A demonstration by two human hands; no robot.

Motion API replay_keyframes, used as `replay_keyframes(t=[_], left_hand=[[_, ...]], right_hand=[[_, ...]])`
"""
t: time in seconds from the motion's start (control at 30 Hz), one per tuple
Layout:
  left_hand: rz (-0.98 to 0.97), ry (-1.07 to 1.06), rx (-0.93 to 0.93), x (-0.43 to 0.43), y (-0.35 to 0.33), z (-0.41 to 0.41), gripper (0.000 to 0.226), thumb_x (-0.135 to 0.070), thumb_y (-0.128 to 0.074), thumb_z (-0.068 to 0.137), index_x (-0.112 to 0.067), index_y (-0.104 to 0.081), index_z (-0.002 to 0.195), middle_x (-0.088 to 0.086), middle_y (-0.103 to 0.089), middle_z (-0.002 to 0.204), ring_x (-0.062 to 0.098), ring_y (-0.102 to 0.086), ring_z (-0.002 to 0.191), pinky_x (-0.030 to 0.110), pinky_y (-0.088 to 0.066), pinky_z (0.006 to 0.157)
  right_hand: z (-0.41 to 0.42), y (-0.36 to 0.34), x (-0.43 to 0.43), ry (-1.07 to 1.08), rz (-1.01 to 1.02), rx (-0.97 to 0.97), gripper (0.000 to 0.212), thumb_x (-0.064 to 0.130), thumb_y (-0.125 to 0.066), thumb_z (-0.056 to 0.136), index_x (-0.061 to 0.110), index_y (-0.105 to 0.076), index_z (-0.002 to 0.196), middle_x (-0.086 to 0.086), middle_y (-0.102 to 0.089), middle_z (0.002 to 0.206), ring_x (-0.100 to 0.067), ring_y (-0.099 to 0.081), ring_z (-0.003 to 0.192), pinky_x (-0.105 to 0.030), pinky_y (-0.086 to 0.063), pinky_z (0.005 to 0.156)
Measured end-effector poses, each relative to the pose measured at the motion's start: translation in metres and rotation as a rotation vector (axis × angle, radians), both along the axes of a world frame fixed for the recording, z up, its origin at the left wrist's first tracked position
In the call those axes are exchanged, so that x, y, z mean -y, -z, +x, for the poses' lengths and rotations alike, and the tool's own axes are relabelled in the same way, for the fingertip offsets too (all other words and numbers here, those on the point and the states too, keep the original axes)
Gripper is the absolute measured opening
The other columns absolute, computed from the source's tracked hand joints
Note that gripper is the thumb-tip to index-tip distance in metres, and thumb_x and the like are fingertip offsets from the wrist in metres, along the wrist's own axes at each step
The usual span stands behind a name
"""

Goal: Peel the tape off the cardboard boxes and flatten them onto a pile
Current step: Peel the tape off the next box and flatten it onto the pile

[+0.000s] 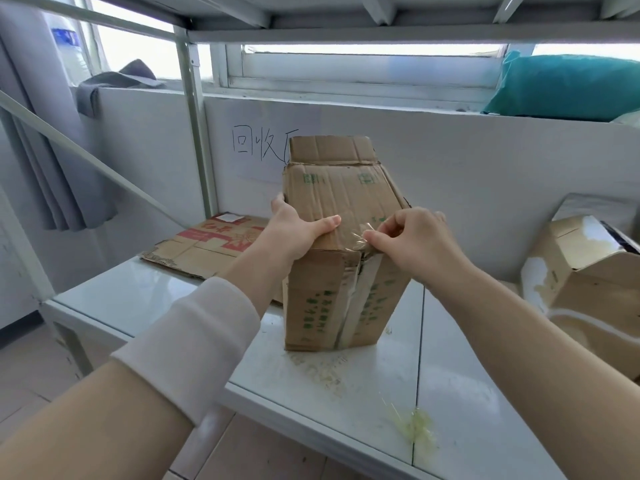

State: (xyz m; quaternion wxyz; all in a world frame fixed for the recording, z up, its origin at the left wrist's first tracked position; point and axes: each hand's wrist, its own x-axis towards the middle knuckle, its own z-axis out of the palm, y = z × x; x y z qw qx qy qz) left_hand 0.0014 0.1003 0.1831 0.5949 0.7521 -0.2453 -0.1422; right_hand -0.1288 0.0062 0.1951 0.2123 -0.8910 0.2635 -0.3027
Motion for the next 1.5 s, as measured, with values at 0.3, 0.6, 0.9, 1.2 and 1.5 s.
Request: replay_keyframes(t=[0.3,0.6,0.9,1.2,1.5], left_hand=[[0.031,0.009,0.000,0.008,-0.001,0.005,0.101,-0.038,-0.073,0.076,-0.014,-0.005,0.148,0.012,-0.040,0.140,0.029,-0.046,0.122,0.045,-0.040,0.104],[0.151,0.049,0.492,0.009,-0.003,0.002,0.056,-0.031,-0.058,0.089,-0.026,-0.038,0.141,0.006,-0.003,0.159,0.024,0.009,0.146,0.044,-0.001,0.118],[0.474,0.158,0.678,0.017,-0.020,-0.003,0.077,-0.072,-0.044,0.074,-0.024,-0.046,0.135,0.007,-0.007,0.158,0.032,0.007,0.145,0.061,-0.002,0.113],[0.466,0.088,1.146,0.036,-0.005,-0.013,0.057,-0.053,-0.066,0.074,-0.025,-0.043,0.118,0.001,-0.048,0.126,0.023,-0.042,0.120,0.048,-0.029,0.107],[0.289,0.180,1.196,0.047,-0.008,-0.027,0.032,-0.032,-0.068,0.081,-0.016,-0.050,0.103,-0.003,-0.055,0.105,0.016,-0.048,0.105,0.030,-0.033,0.094]], right_hand=[[-0.013,0.050,0.006,-0.249,-0.228,0.555,0.010,0.020,-0.068,0.078,0.014,-0.062,0.075,0.013,-0.062,0.079,-0.015,-0.048,0.090,-0.027,-0.048,0.079],[-0.007,0.059,0.018,-0.303,-0.809,0.494,0.007,0.002,-0.066,0.081,0.002,-0.065,0.075,-0.002,-0.046,0.088,-0.019,-0.048,0.075,-0.021,-0.044,0.067],[-0.026,0.163,0.042,-0.431,-0.708,-0.045,0.015,0.017,-0.079,0.068,0.017,-0.069,0.079,0.006,-0.061,0.085,-0.008,-0.055,0.078,-0.017,-0.052,0.066],[-0.019,0.153,0.034,-0.078,0.039,0.239,0.028,0.015,-0.078,0.072,0.014,-0.052,0.059,0.010,-0.047,0.061,-0.006,-0.044,0.055,-0.012,-0.037,0.055],[-0.012,0.135,0.023,0.191,0.390,0.201,0.058,0.051,-0.073,0.067,0.013,-0.047,0.101,0.003,-0.045,0.101,-0.012,-0.047,0.086,-0.020,-0.036,0.071]])
